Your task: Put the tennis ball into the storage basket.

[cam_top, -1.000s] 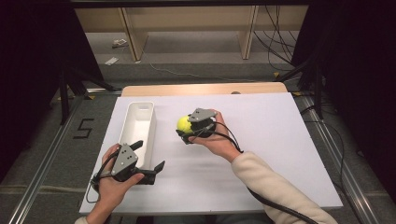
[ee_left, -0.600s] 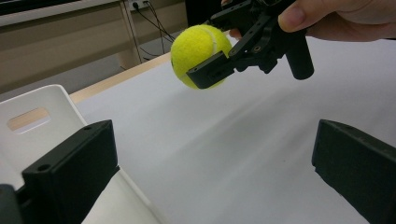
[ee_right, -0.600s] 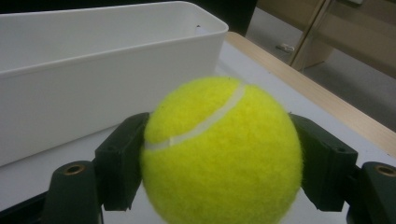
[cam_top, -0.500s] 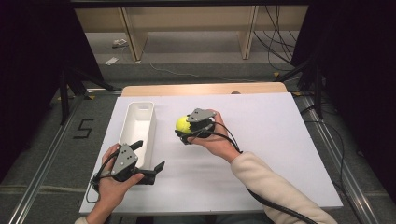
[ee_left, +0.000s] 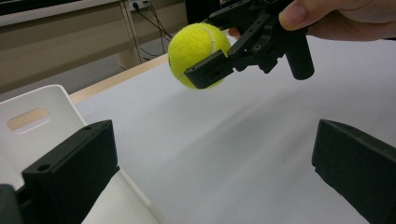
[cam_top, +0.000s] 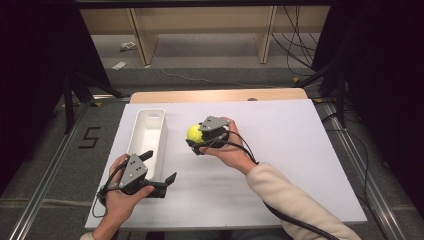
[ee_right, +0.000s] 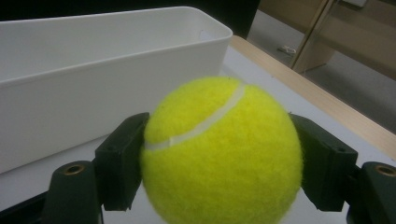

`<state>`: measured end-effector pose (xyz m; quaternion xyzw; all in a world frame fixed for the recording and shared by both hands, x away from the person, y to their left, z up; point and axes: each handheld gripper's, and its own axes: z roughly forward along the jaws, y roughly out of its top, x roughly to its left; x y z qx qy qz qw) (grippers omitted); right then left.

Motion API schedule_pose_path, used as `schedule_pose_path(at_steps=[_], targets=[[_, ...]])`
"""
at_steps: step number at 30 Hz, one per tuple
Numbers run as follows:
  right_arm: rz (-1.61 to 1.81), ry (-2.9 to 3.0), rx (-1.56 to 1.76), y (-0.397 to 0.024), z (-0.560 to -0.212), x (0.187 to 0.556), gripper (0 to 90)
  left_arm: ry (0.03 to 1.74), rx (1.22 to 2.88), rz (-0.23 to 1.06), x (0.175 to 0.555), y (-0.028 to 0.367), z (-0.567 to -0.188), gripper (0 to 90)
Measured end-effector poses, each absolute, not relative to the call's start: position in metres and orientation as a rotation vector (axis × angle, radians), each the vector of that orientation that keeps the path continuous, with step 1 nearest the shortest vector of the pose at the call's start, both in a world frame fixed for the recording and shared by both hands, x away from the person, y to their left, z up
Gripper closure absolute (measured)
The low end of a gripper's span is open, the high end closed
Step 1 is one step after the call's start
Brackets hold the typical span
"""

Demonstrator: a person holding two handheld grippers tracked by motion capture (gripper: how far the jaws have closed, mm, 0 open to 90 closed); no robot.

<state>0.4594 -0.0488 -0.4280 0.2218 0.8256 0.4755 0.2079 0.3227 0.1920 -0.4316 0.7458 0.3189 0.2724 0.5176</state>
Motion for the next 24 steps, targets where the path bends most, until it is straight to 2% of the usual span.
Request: schedule_pose_path(at_steps=[24], targets=[[1.343, 2.298, 0.611, -0.042, -0.426, 0.4594, 26.9, 0.764, 1.79, 0.652, 0.3227, 0.1917, -0.4318, 0.0]])
